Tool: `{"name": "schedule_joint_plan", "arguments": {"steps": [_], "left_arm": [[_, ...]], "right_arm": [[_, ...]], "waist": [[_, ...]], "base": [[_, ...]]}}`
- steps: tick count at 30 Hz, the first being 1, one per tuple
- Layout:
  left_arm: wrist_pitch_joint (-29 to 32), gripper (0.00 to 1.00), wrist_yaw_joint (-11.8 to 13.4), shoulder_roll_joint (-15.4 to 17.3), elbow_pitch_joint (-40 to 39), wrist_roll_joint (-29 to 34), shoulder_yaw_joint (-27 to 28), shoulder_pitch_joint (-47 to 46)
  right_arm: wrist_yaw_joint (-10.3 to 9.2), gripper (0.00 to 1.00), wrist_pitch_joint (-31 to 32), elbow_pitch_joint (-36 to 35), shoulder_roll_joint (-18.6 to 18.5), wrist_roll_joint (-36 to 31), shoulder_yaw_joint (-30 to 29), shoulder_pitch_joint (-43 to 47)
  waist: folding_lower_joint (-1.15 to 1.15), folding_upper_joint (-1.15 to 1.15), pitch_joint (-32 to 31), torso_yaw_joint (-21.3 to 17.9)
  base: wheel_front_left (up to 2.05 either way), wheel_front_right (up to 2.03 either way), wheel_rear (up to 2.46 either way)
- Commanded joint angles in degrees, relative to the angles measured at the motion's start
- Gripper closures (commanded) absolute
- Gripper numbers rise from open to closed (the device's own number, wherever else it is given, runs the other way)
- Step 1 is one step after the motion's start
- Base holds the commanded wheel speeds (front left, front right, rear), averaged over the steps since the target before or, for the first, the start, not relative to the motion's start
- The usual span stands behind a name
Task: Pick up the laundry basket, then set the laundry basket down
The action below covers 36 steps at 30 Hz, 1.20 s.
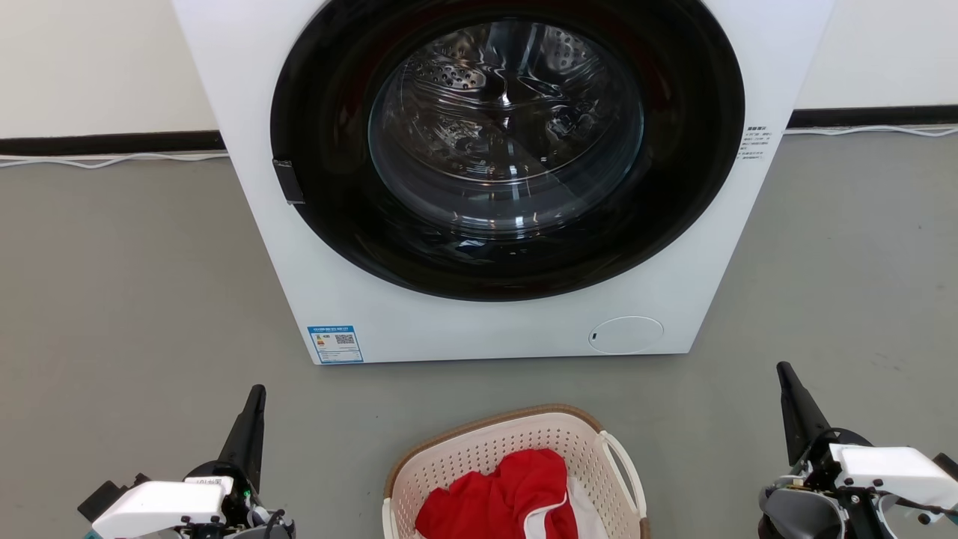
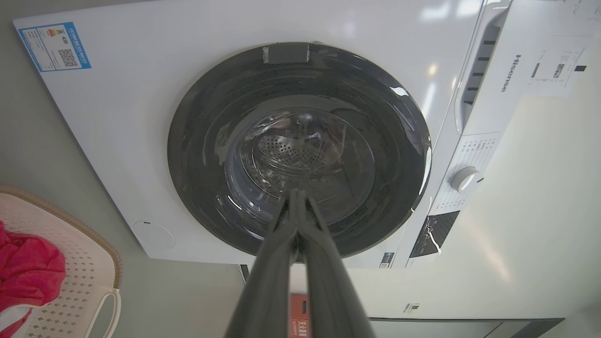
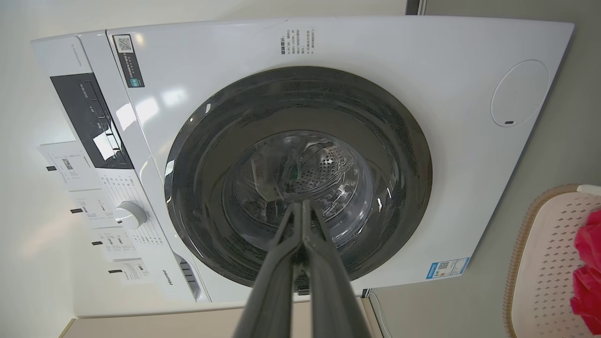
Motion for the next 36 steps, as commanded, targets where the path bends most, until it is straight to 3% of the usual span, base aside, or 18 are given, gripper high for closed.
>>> {"name": "schedule_joint_plan", "arguments": {"steps": [1,22,23,33,36], "left_arm": [[0.3,1.0,-0.4,0.8,-1.6,0.0,1.7,-3.2],[0.3,1.0,-0.4,0.8,-1.6,0.0,1.7,-3.2],[0.0,0.0,0.0,0.0,0.0,0.0,0.0,0.0],[-1.3,0.0,0.0,-0.3,1.1,0.4,-0.6,0.8],[-1.8,0.0,0.0,-0.3,0.8,0.9,-0.9,0.8]], "right_arm": [[0.42,1.0,0.4,-1.8,-0.2,0.4,1.1,-1.4],[0.42,1.0,0.4,-1.8,-0.2,0.4,1.1,-1.4],[0.0,0.0,0.0,0.0,0.0,0.0,0.0,0.0],[0.0,0.0,-1.0,0.8,0.2,-0.5,0.6,0.6],[0.01,0.0,-1.5,0.2,0.0,-0.7,0.9,0.7]], "waist": [[0.0,0.0,0.0,0.0],[0.0,0.0,0.0,0.0],[0.0,0.0,0.0,0.0],[0.13,0.0,-0.1,0.0],[0.02,0.0,0.0,-0.1]], "base": [[0.0,0.0,0.0],[0.0,0.0,0.0],[0.0,0.0,0.0],[0.0,0.0,0.0],[0.0,0.0,0.0]]}}
